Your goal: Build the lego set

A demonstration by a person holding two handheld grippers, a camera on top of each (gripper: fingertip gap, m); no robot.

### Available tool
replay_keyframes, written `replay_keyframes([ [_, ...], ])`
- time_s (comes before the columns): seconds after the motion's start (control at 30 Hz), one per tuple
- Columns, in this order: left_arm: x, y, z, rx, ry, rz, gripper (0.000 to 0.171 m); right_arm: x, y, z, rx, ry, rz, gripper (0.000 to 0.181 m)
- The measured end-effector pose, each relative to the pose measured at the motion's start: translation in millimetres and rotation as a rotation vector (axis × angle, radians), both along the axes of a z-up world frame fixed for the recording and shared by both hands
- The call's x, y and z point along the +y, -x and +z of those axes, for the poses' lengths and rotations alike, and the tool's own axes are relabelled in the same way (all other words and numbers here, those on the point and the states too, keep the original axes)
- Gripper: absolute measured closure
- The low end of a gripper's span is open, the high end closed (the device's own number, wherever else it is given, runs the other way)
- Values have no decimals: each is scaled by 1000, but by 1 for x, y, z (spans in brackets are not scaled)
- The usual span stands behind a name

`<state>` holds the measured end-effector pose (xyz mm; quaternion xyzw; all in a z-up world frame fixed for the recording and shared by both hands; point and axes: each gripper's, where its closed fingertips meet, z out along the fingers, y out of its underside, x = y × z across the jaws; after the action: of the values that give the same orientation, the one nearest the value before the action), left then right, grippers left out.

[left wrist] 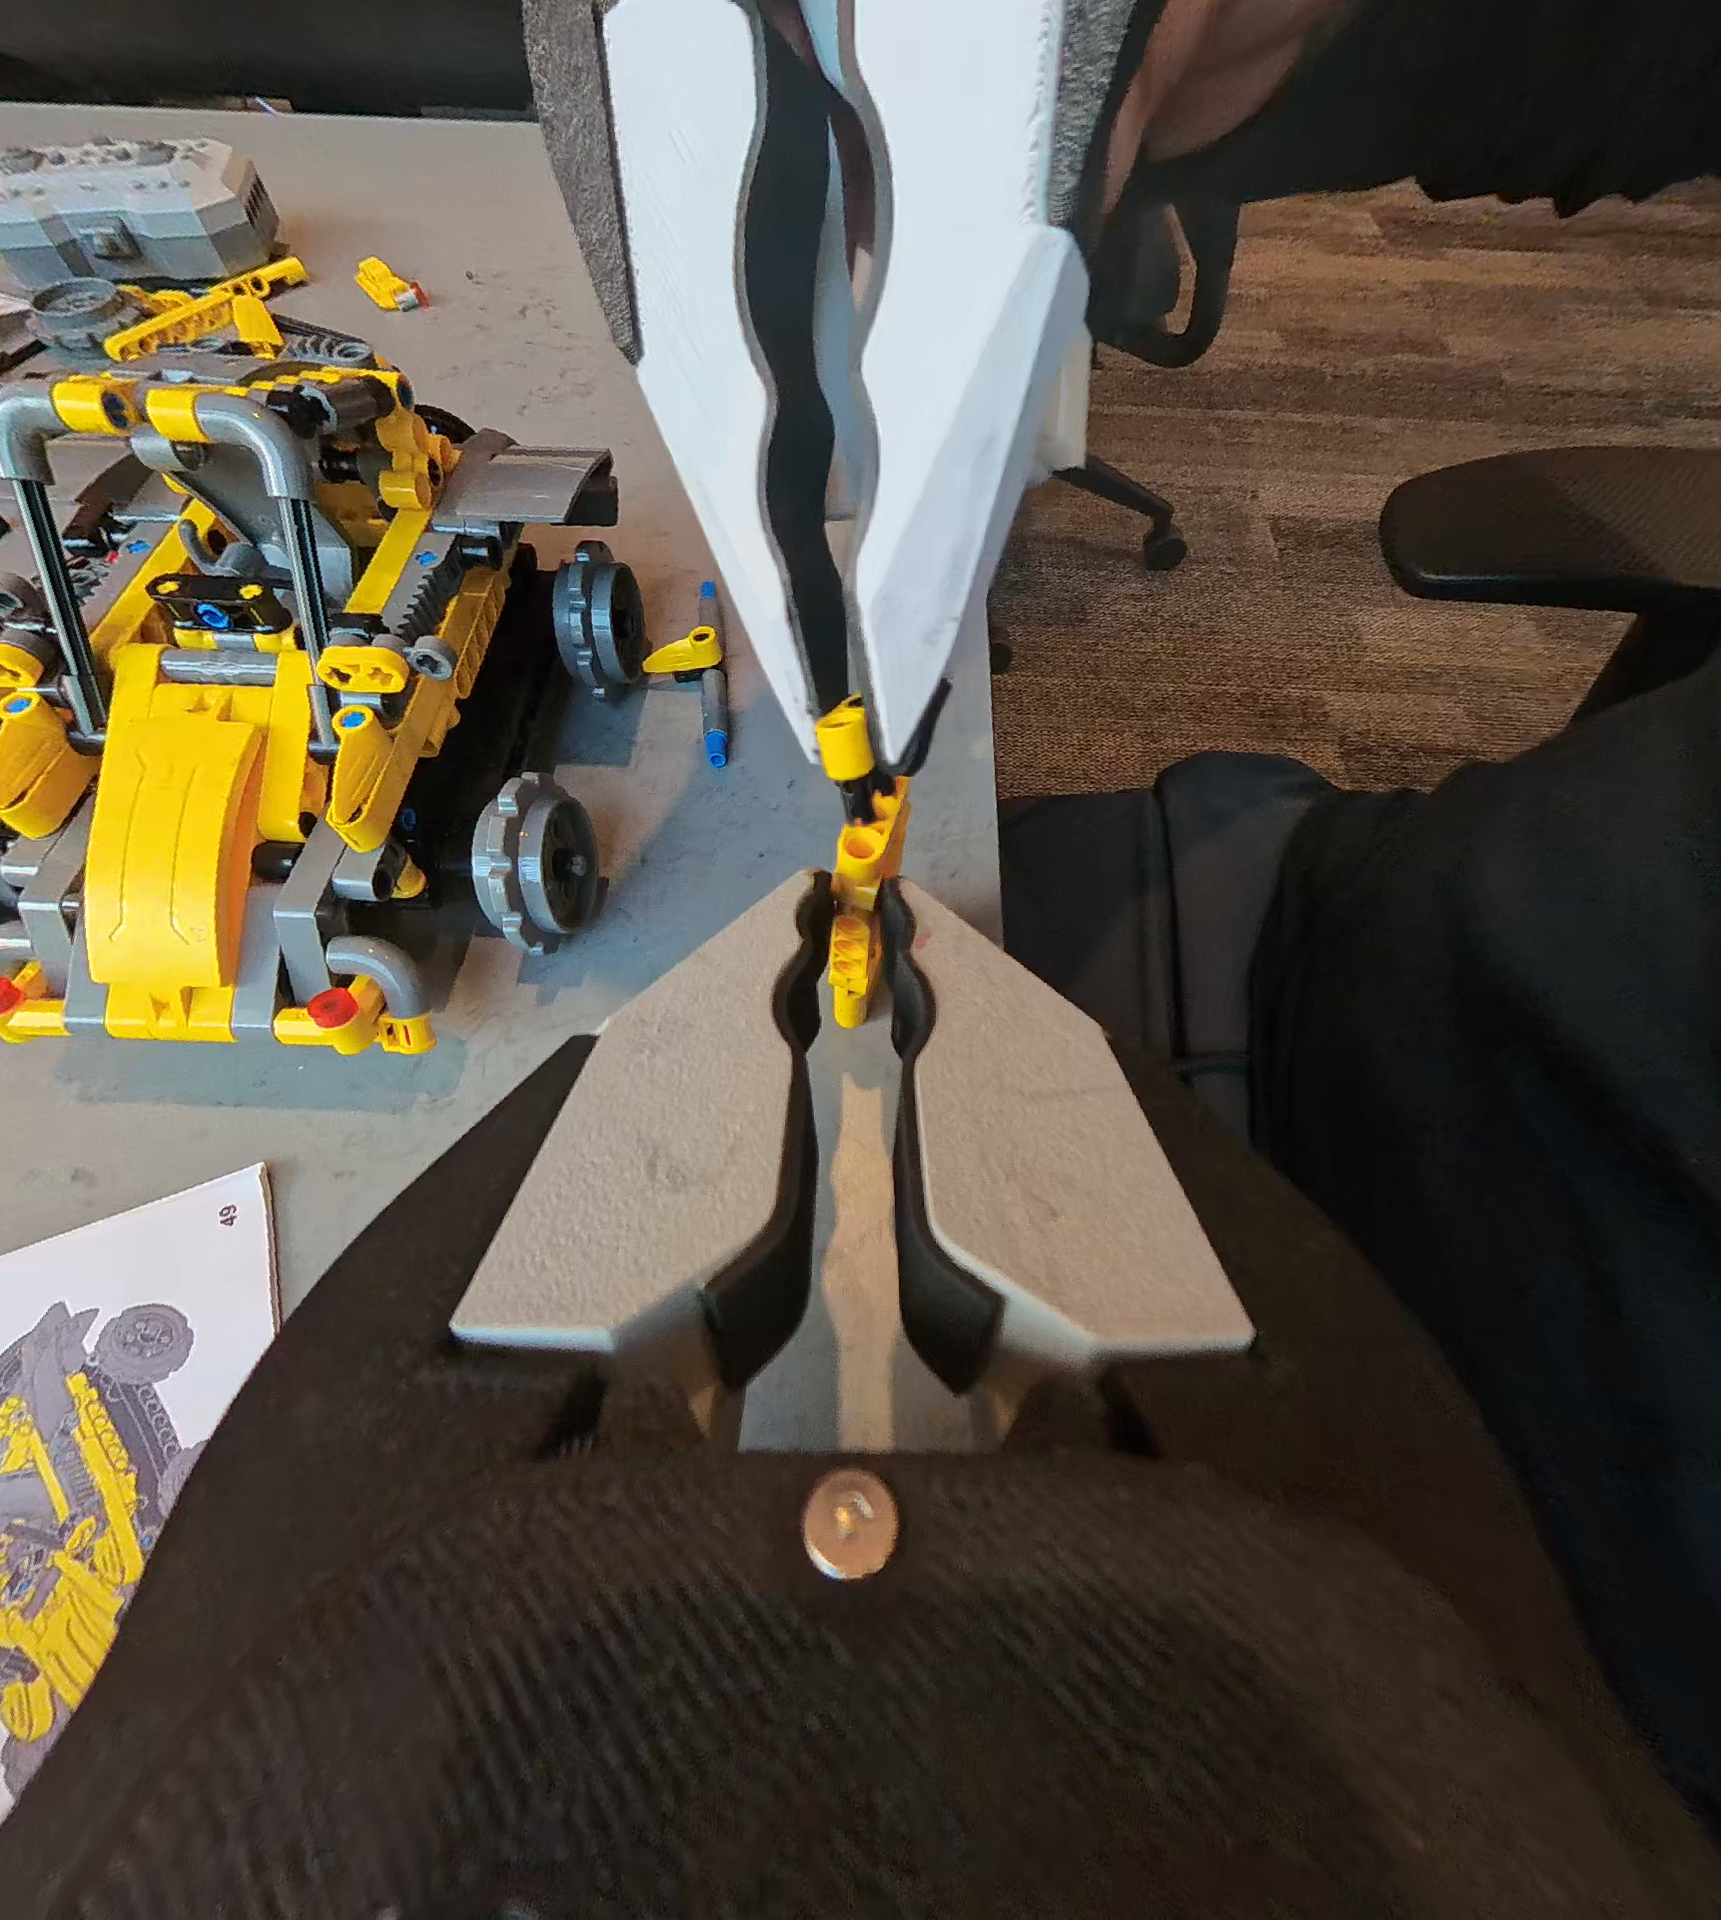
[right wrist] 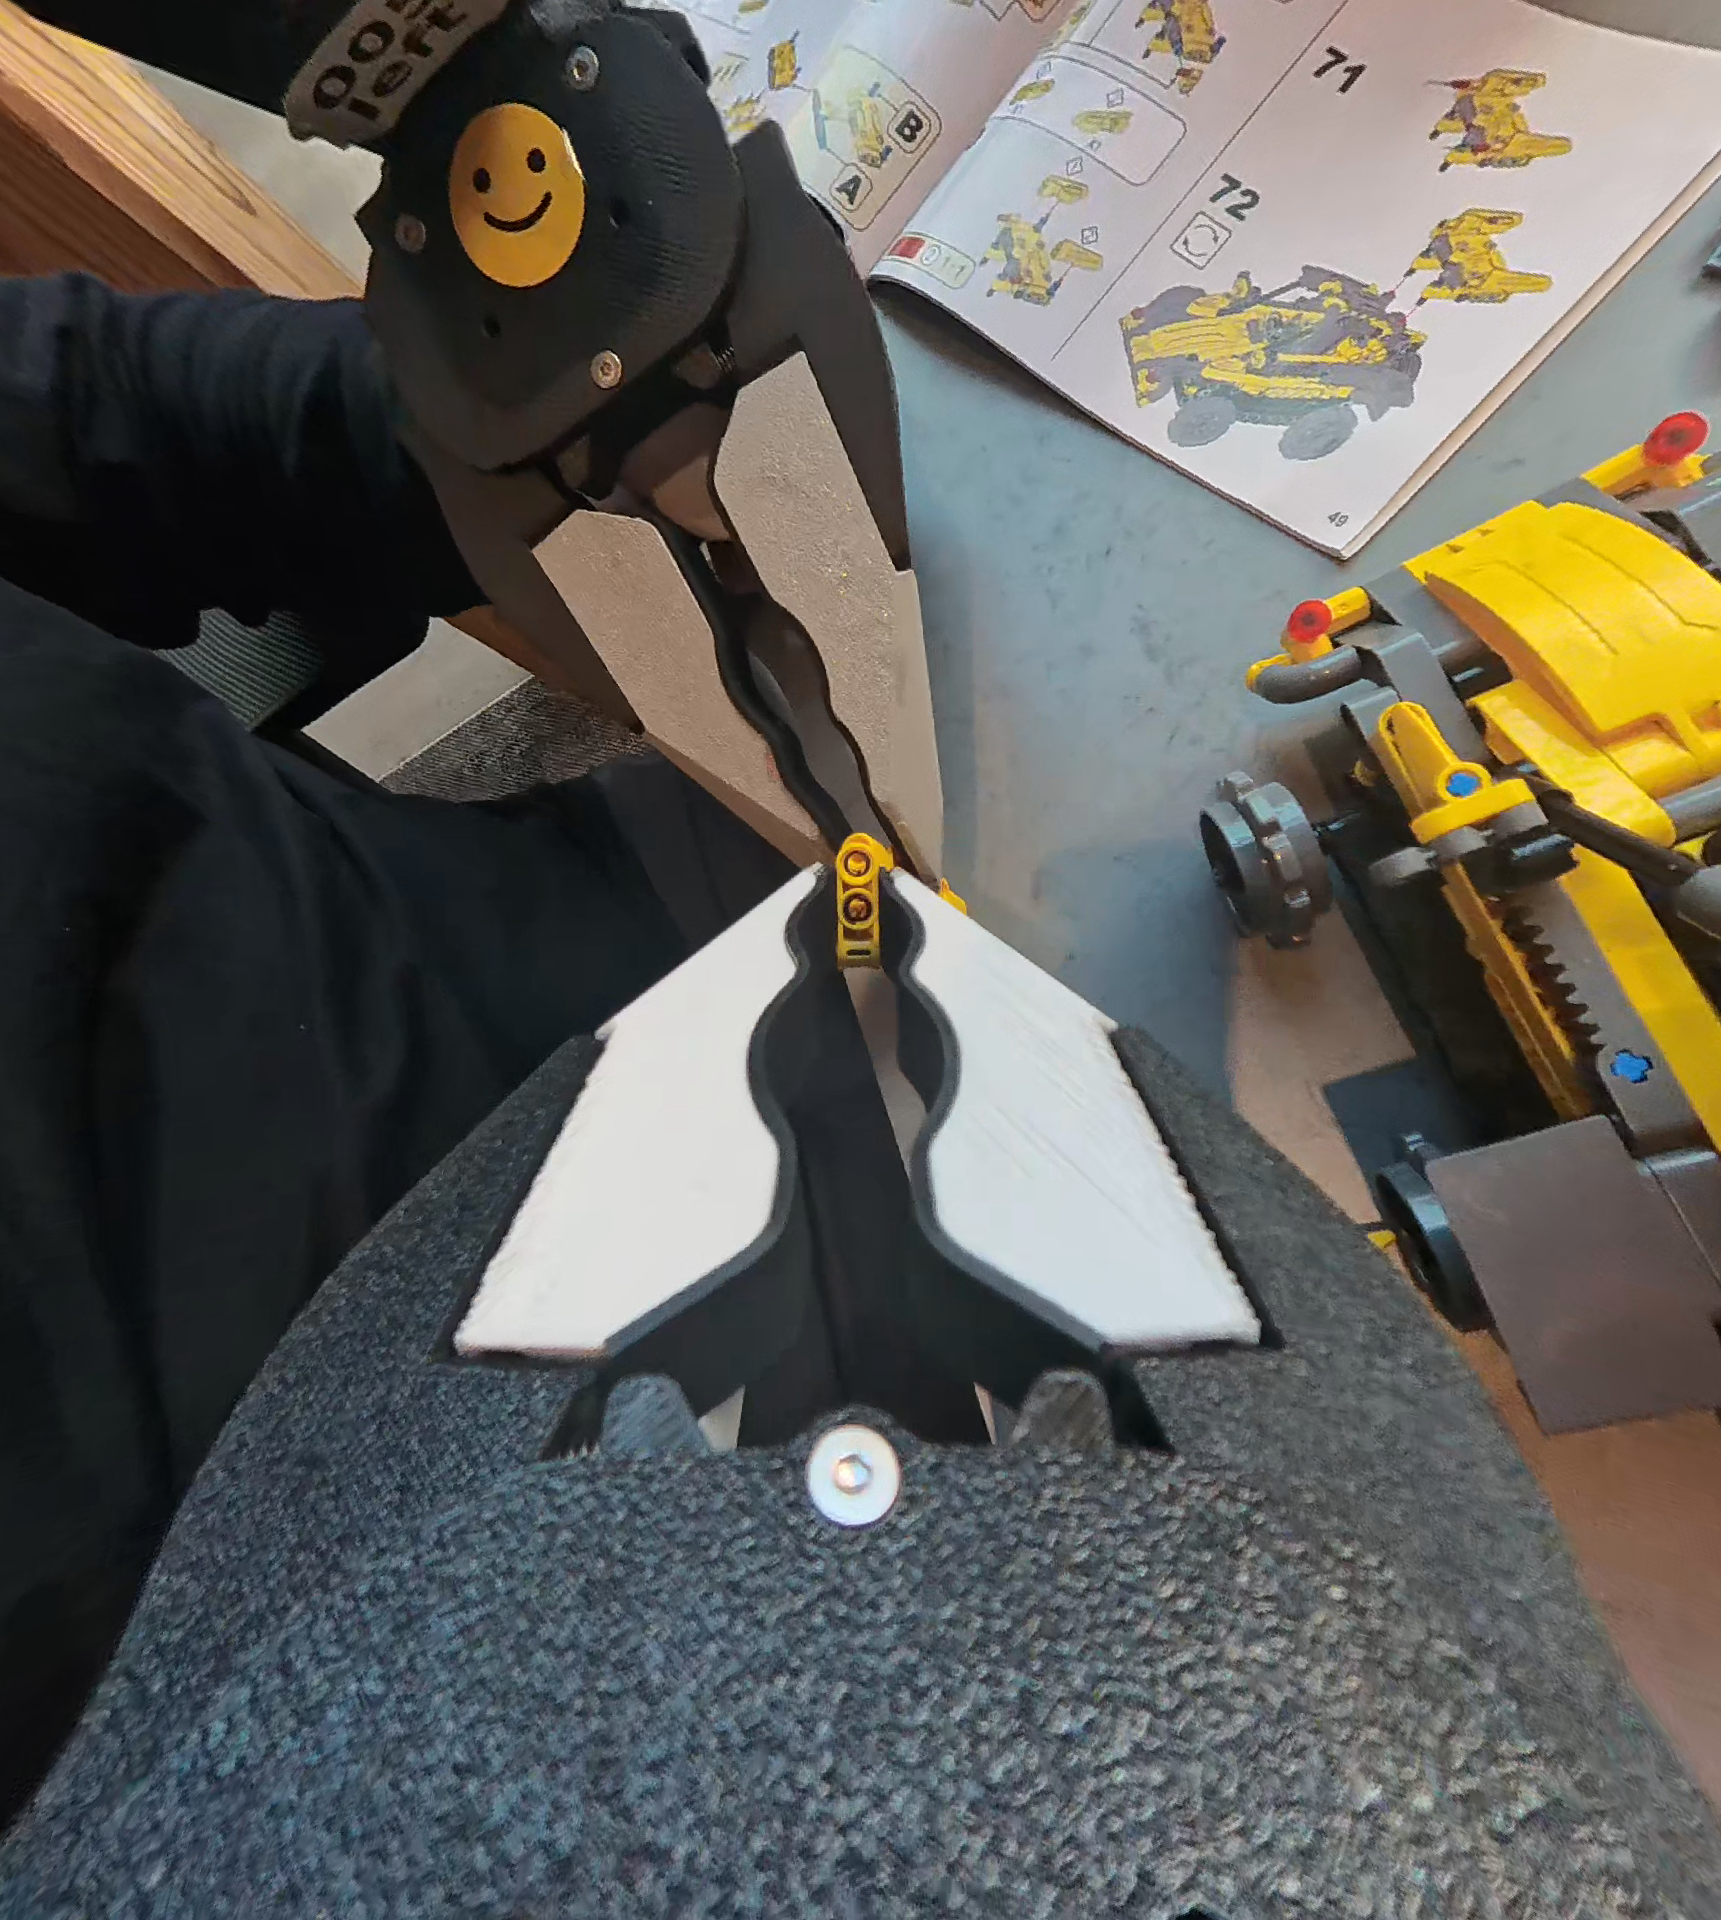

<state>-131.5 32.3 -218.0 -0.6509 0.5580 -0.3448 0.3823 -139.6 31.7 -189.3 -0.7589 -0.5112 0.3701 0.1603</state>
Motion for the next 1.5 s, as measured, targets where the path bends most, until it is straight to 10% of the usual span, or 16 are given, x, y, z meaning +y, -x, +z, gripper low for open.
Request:
replay_keyframes([
  [1.27,8,-3,-1,-7,55,71,165,9,-3,-7,-459,-724,189,174],
  [1.5,1,-5,-1,7,-8,39,167,-2,-5,-6,-354,-289,209,174],
])
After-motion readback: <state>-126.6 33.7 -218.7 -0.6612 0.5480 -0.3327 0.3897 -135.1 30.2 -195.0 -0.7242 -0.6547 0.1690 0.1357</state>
